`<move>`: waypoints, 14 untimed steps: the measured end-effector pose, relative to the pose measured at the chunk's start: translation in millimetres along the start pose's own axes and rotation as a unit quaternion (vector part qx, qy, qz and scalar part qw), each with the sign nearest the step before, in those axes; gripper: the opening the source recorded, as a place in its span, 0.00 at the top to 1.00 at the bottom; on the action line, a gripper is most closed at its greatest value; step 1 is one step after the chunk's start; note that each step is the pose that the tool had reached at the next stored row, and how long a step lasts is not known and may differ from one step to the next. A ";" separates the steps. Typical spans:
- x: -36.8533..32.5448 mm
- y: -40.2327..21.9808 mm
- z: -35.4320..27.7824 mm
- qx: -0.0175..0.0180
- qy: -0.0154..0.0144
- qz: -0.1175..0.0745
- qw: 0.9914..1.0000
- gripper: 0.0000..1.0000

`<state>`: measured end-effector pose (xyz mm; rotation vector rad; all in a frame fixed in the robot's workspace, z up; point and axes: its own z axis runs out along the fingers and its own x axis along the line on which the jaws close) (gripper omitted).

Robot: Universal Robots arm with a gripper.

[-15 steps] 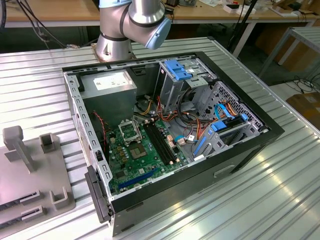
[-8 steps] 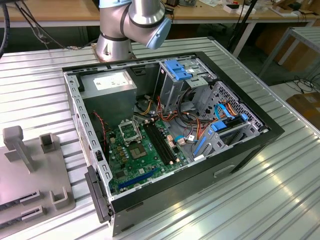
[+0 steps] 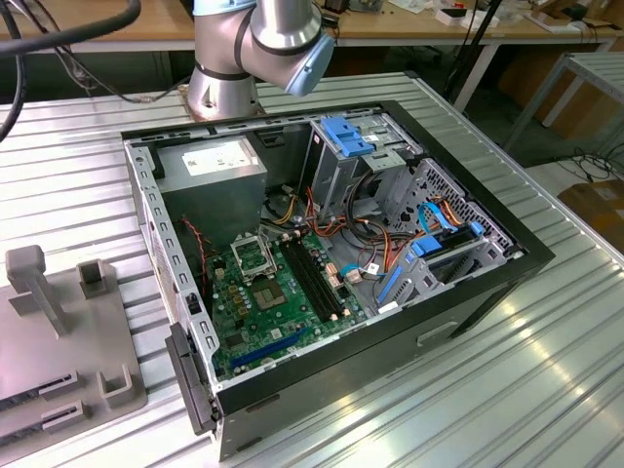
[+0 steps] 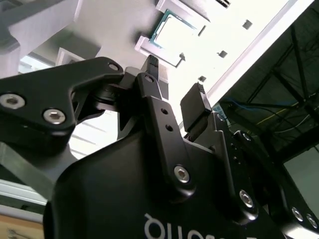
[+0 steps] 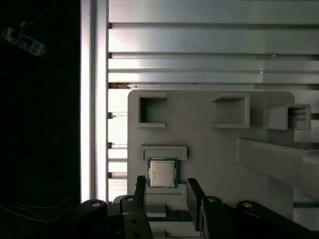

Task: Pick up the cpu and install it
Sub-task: 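Pick up the cpu and move it towards the insertion slot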

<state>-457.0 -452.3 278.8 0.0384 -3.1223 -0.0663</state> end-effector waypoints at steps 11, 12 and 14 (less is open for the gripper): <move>8.2 -0.8 23.2 0.000 0.001 -0.015 1.000 0.54; 8.1 -0.9 25.2 0.000 0.001 -0.015 1.000 0.54; 8.1 -1.5 29.4 0.000 0.001 -0.015 1.000 0.54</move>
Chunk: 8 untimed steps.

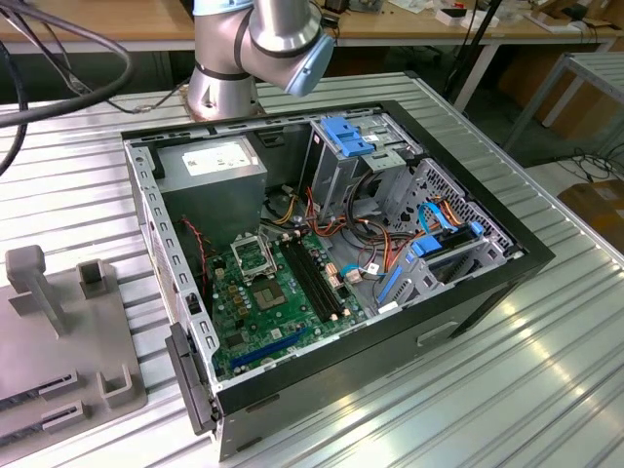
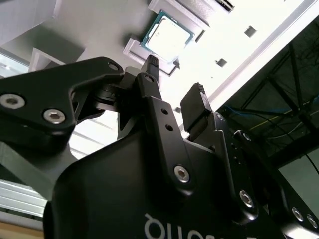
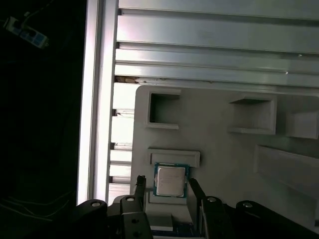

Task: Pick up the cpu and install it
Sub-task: 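Pick up the cpu and move it towards the insertion slot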

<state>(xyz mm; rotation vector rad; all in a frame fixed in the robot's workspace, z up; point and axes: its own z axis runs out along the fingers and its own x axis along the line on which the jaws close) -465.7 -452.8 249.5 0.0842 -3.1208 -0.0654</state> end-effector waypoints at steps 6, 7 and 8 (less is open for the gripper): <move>0.0 -4.5 10.9 0.000 0.000 0.000 1.000 0.54; 0.0 -5.5 12.8 0.000 0.000 0.000 1.000 0.54; 0.0 -6.3 14.4 0.000 0.000 0.000 1.000 0.54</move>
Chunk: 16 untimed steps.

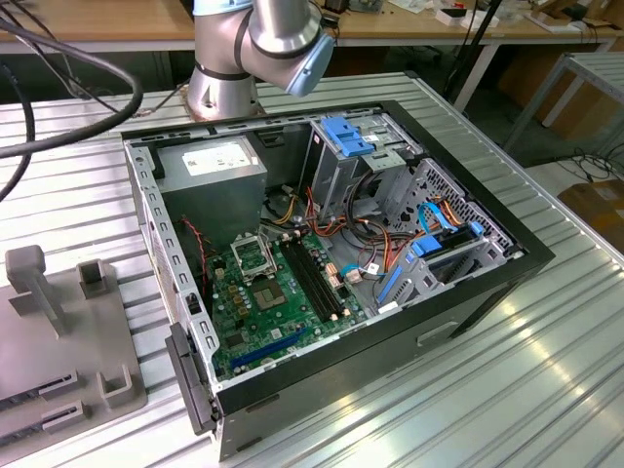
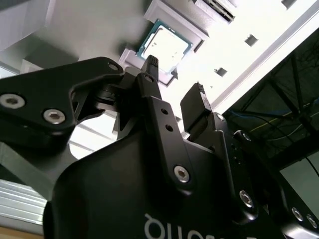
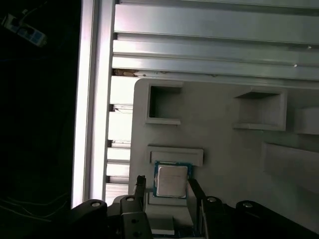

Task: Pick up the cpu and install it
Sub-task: 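Pick up the cpu and move it towards the insertion slot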

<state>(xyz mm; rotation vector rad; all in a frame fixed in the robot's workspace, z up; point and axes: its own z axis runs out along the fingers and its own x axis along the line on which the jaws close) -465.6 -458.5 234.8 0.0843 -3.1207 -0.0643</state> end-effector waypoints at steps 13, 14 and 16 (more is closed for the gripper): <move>-2.6 -1.7 25.7 0.000 0.000 0.006 1.000 0.54; -2.8 -1.7 26.5 0.000 0.000 0.007 1.000 0.54; -3.0 -1.8 27.5 0.000 0.000 0.010 1.000 0.54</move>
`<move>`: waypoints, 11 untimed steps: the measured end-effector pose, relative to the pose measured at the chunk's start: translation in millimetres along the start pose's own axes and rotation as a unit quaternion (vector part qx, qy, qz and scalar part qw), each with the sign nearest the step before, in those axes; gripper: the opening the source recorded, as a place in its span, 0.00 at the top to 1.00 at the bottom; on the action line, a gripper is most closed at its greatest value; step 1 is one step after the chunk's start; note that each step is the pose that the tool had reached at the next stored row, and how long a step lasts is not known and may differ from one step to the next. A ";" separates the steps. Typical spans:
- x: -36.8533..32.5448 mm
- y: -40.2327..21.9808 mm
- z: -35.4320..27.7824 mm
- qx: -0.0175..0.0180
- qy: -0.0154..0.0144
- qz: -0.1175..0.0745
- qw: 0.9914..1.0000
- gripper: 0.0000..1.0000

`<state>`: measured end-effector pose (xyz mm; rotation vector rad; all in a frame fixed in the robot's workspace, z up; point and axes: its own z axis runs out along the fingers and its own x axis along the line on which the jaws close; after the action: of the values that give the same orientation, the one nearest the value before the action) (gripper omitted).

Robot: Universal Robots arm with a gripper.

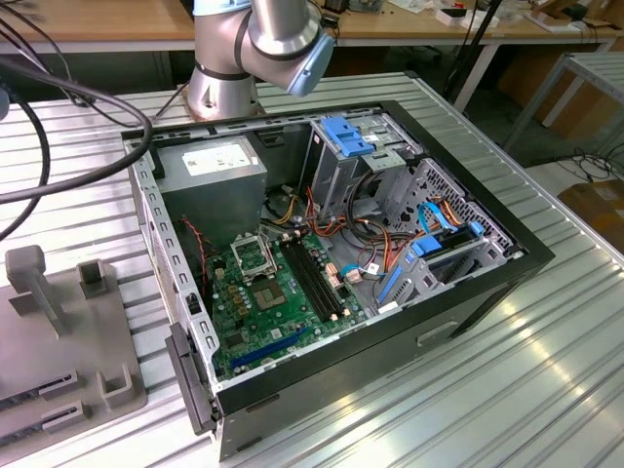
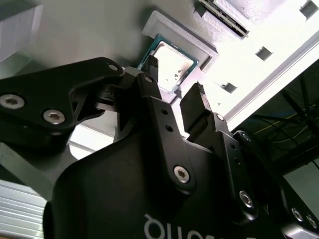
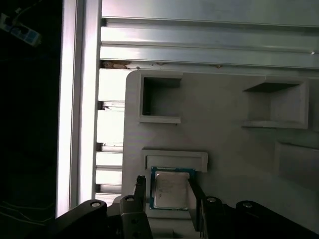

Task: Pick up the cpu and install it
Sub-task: 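Pick up the cpu and move it towards the insertion slot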

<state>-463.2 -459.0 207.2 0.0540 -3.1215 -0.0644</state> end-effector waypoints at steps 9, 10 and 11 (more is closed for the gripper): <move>-2.0 -0.2 2.2 0.000 0.000 0.006 1.000 0.54; -2.0 -0.2 2.2 0.000 0.000 0.006 1.000 0.54; -2.0 -0.2 2.2 0.000 0.000 0.006 1.000 0.54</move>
<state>-461.2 -459.0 204.9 0.0351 -3.1224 -0.0647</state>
